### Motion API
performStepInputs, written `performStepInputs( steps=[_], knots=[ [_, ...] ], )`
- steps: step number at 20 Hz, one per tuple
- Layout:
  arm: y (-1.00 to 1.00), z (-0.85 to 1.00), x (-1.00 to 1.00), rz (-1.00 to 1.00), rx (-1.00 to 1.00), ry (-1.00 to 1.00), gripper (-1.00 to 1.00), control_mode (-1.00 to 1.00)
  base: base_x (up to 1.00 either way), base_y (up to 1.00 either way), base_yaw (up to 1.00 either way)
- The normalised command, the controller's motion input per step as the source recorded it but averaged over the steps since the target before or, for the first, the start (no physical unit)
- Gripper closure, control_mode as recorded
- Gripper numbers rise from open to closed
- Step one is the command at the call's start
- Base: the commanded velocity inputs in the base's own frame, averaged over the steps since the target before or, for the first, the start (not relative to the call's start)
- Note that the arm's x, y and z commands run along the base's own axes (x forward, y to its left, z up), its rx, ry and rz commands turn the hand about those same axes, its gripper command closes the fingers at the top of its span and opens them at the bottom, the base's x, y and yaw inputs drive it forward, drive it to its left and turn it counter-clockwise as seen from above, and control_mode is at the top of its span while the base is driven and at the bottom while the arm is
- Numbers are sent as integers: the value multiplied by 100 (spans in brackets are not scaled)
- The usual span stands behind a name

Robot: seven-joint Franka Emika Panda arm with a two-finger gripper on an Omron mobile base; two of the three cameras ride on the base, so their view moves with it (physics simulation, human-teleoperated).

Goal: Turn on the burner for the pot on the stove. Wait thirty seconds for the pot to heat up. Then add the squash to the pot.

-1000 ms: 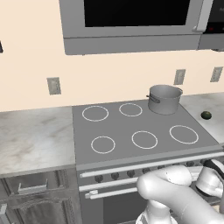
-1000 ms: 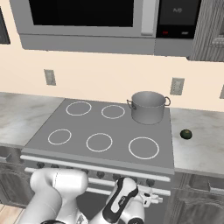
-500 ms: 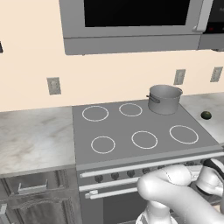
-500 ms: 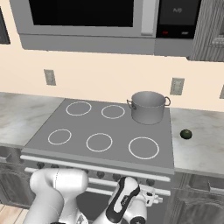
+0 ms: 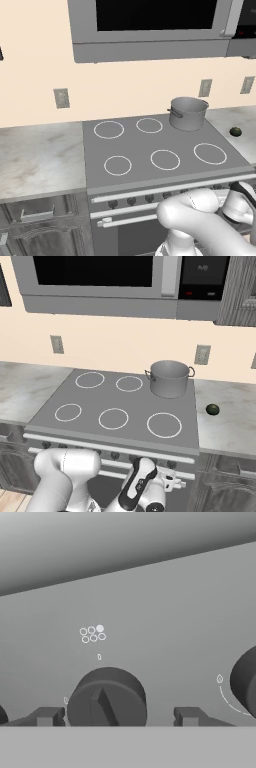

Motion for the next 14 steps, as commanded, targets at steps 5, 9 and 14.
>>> performStepInputs(
  steps=[5,9,14],
  knots=[
    [0,0,0,0,0,0,-100,-100,0,0,0],
    [0,0,0,0,0,0,100,-100,0,0,0],
    [0,0,0,0,0,0,100,-100,0,0,0]
  ],
)
